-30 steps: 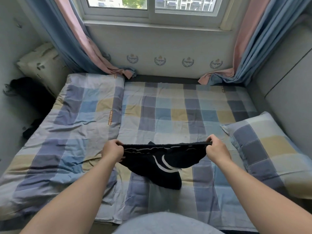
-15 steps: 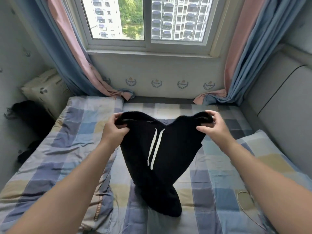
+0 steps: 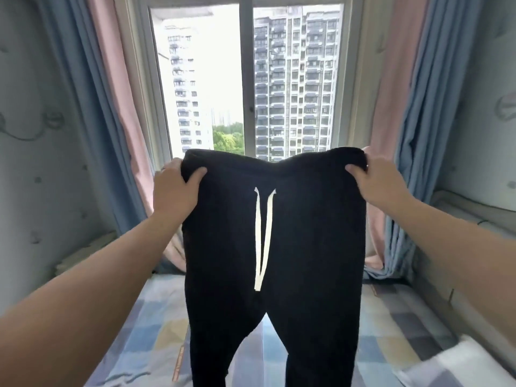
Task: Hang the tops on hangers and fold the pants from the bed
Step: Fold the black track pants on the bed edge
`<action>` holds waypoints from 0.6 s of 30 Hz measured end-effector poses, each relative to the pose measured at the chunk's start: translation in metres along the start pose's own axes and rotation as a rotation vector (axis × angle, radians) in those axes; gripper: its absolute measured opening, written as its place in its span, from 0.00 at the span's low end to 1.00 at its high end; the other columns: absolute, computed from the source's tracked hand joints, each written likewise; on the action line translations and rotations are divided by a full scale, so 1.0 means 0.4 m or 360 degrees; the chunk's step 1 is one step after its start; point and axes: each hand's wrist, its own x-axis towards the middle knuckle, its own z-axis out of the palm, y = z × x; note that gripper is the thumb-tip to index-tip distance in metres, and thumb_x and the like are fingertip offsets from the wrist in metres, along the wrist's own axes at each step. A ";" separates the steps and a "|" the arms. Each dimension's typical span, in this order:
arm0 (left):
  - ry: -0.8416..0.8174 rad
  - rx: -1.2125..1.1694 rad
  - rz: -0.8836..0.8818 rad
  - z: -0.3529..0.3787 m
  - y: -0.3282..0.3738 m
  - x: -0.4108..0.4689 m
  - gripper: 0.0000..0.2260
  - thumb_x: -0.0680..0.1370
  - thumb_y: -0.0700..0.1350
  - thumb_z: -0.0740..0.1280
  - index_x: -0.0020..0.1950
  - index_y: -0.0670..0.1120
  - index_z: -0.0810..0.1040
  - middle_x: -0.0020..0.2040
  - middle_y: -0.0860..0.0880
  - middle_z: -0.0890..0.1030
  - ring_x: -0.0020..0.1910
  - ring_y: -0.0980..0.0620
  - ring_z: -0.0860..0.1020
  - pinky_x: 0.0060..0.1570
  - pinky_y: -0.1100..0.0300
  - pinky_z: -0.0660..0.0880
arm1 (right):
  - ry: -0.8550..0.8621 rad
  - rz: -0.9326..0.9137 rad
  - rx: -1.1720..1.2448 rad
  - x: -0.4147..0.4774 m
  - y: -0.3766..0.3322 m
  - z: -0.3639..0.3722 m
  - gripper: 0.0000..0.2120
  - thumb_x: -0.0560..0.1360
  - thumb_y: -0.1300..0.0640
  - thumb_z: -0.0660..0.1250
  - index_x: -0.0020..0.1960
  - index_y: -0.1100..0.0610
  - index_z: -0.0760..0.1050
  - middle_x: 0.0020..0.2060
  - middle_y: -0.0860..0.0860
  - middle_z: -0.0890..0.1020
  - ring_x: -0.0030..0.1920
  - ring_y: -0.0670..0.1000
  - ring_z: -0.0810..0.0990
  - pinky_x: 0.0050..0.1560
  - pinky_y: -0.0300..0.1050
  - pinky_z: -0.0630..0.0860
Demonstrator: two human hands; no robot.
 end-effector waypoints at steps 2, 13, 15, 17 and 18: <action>0.0024 -0.0147 -0.0048 -0.015 0.036 0.056 0.11 0.80 0.53 0.67 0.50 0.47 0.71 0.44 0.51 0.74 0.43 0.51 0.74 0.42 0.60 0.69 | -0.0005 -0.0008 -0.0001 0.056 -0.038 -0.028 0.16 0.82 0.47 0.61 0.62 0.58 0.70 0.50 0.56 0.80 0.51 0.60 0.79 0.54 0.59 0.77; -0.0534 -0.0730 -0.1120 -0.099 0.196 0.181 0.14 0.82 0.51 0.66 0.61 0.42 0.77 0.48 0.40 0.83 0.39 0.45 0.79 0.47 0.51 0.80 | -0.0024 0.0390 0.0439 0.177 -0.219 -0.093 0.19 0.81 0.48 0.62 0.64 0.61 0.72 0.53 0.56 0.79 0.50 0.57 0.78 0.44 0.47 0.70; -0.0557 -0.0814 -0.1106 -0.105 0.223 0.185 0.16 0.82 0.53 0.67 0.58 0.40 0.78 0.49 0.41 0.83 0.44 0.44 0.82 0.48 0.51 0.78 | -0.0071 0.0500 0.0703 0.175 -0.259 -0.094 0.16 0.80 0.51 0.64 0.61 0.62 0.74 0.49 0.58 0.80 0.47 0.58 0.80 0.41 0.47 0.73; -0.0505 -0.1024 -0.1045 -0.101 0.248 0.185 0.20 0.80 0.50 0.70 0.64 0.37 0.76 0.42 0.43 0.81 0.39 0.45 0.80 0.39 0.55 0.77 | -0.0208 0.0533 0.0926 0.164 -0.309 -0.101 0.13 0.79 0.54 0.64 0.57 0.64 0.76 0.45 0.57 0.79 0.42 0.56 0.79 0.39 0.48 0.75; -0.0507 -0.1152 -0.1013 -0.097 0.264 0.179 0.24 0.80 0.48 0.71 0.67 0.32 0.71 0.40 0.44 0.79 0.37 0.47 0.79 0.34 0.57 0.76 | -0.0276 0.0513 0.0968 0.158 -0.334 -0.105 0.12 0.79 0.55 0.65 0.55 0.64 0.76 0.44 0.58 0.80 0.41 0.56 0.80 0.40 0.49 0.78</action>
